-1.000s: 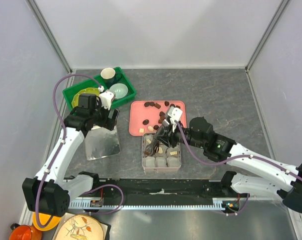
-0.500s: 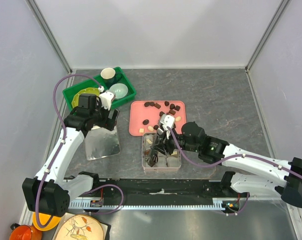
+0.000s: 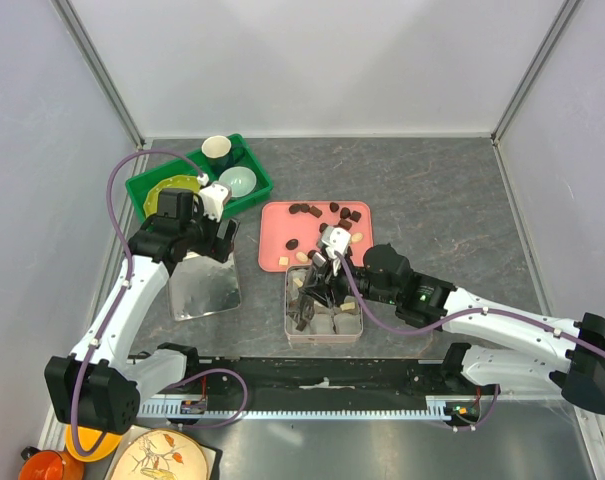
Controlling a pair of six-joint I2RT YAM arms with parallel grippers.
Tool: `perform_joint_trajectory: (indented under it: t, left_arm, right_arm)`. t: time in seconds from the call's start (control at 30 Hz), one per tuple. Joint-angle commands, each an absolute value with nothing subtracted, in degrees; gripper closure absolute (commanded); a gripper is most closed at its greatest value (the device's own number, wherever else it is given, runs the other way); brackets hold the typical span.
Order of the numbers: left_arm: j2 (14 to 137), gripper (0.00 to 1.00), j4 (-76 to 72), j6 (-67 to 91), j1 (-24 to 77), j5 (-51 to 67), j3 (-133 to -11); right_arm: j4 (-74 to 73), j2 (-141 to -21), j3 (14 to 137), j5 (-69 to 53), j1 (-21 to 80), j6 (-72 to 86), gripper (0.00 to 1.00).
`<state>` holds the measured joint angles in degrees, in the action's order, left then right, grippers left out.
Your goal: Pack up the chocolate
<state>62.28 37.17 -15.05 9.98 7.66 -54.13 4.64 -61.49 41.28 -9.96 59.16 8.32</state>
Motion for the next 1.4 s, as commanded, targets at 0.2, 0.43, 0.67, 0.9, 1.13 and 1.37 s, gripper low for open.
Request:
perform_joint_trajectory:
  t: [0.2, 0.43, 0.67, 0.9, 1.13, 1.37]
  left_arm:
    - [60.4, 0.02, 36.3, -14.9, 9.8, 8.9, -53.9]
    - [60.0, 0.02, 36.3, -15.0, 9.7, 8.5, -53.5]
    - [59.9, 0.02, 36.2, -15.5, 9.8, 8.1, -53.5]
    - [60.4, 0.02, 35.8, -15.6, 9.8, 8.1, -53.4]
    - [60.6, 0.02, 35.5, -15.7, 9.8, 8.0, -53.3]
    - [60.4, 0.02, 35.6, -15.8, 9.7, 7.6, -53.5]
  right_arm:
    - [5.8, -61.5, 50.2, 6.3, 59.4, -0.1, 0.61]
    - [11.3, -71.2, 58.0, 6.3, 53.1, -6.1, 0.63]
    - [16.2, -84.9, 65.2, -2.1, 45.4, -4.2, 0.62]
    - [20.1, -93.2, 66.4, -3.2, 44.6, -2.7, 0.48]
    - [21.2, -95.5, 66.2, -3.4, 44.2, -2.0, 0.44]
    - [25.7, -97.3, 63.6, -3.8, 43.8, -0.9, 0.44]
